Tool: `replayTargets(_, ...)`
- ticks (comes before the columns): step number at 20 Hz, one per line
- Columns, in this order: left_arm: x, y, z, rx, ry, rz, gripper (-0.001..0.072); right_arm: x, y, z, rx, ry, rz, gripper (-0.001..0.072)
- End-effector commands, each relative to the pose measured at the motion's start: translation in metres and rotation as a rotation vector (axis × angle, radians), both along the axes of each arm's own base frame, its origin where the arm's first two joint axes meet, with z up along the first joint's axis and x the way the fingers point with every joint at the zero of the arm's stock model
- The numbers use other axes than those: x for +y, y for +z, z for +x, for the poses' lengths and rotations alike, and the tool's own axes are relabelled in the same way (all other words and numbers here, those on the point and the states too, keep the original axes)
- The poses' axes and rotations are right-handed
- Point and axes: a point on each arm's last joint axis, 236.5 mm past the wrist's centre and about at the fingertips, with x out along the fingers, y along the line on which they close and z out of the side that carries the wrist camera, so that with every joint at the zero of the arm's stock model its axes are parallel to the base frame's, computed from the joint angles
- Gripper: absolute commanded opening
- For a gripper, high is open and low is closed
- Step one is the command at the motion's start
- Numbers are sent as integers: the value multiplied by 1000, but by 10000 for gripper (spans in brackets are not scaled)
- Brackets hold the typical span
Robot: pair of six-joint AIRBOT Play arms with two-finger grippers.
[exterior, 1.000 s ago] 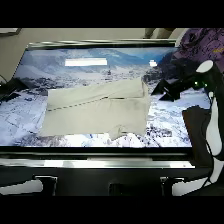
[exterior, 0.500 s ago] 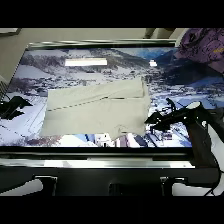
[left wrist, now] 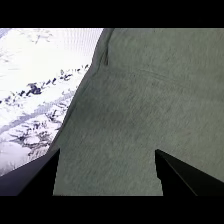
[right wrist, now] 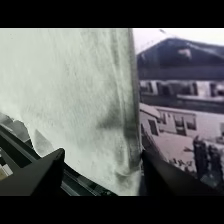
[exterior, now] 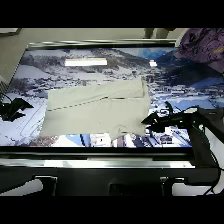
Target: Fold the clothes and pants, and hang the long-sleeved shirts on hangers.
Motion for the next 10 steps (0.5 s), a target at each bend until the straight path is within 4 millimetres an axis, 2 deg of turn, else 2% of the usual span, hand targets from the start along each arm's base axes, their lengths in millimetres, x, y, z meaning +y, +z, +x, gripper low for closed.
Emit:
replayTargets(1,1,0,0,0,4,0,677,12,-12,-18,40,34,2,546)
replayTargets(2,0,0,-1,3,3,-2,677,17,-16,-23,38,56,-5,531)
replayTargets(3,-1,0,-1,6,3,-5,677,21,-20,-24,28,72,-28,463)
replayTargets(4,0,-1,-3,15,16,-10,677,22,-24,-20,11,70,-53,375)
replayTargets(5,0,-1,-4,22,19,-14,677,21,-27,-14,-7,53,-74,247)
replayTargets(7,7,-4,-15,55,18,7,677,18,-29,-6,-24,26,-90,83)
replayTargets(8,14,-8,-23,69,34,16,677,19,-29,-6,-23,26,-89,41)
replayTargets(10,26,-19,-43,82,107,1,677,20,-26,-9,-21,37,-81,41)
